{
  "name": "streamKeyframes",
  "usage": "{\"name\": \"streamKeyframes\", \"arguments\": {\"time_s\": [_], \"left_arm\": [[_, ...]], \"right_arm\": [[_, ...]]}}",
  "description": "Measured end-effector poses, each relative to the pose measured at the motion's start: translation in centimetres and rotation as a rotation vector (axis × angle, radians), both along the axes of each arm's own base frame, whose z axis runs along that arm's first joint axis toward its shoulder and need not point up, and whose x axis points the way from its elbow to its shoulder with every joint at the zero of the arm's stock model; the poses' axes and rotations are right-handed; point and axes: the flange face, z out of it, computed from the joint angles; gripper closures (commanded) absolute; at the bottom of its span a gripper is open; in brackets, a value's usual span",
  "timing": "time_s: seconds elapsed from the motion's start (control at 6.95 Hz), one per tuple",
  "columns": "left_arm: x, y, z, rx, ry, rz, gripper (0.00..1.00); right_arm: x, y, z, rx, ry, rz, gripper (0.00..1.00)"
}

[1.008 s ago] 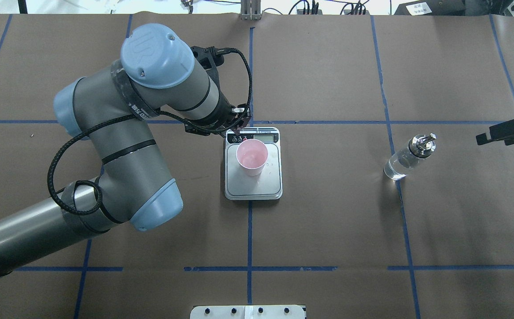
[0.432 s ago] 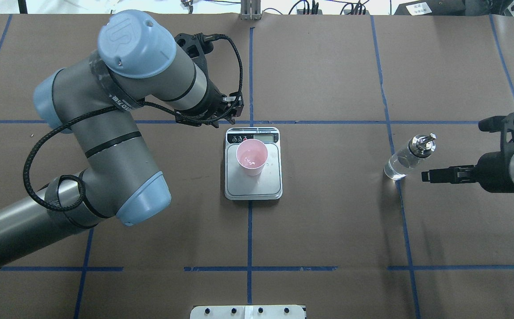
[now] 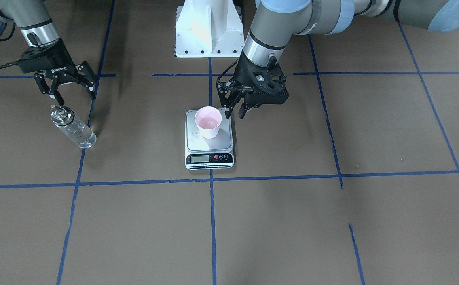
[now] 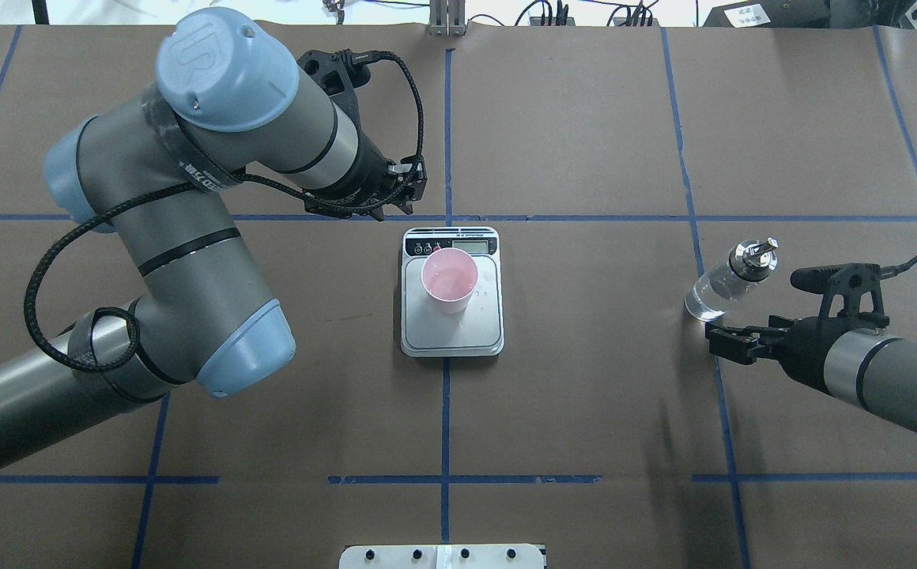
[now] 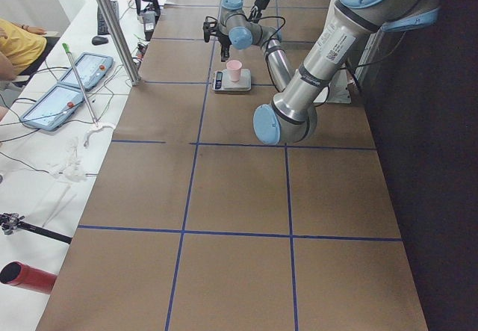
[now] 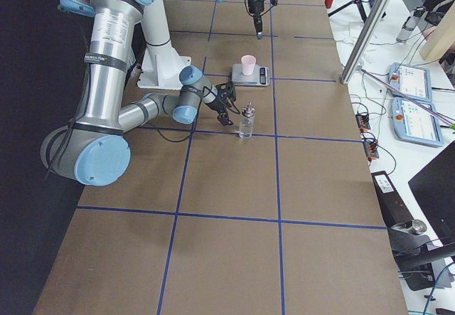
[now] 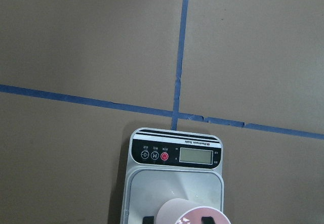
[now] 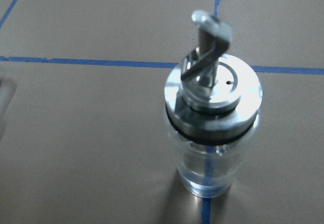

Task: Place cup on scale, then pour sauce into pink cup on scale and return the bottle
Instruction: 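Release the cup and raise the left gripper while the right reaches for the bottle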

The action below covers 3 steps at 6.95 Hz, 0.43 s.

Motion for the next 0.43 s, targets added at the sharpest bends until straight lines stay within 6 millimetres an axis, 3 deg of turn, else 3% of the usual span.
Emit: {"name": "streamKeyframes", "arguments": {"time_s": [0.43], "left_arm": [[-1.6, -0.7, 0.9, -0.002, -0.006, -0.022, 0.57]], "right_arm": [[-2.1, 1.9, 1.0, 0.043, -0.006, 0.206, 0.00]]}}
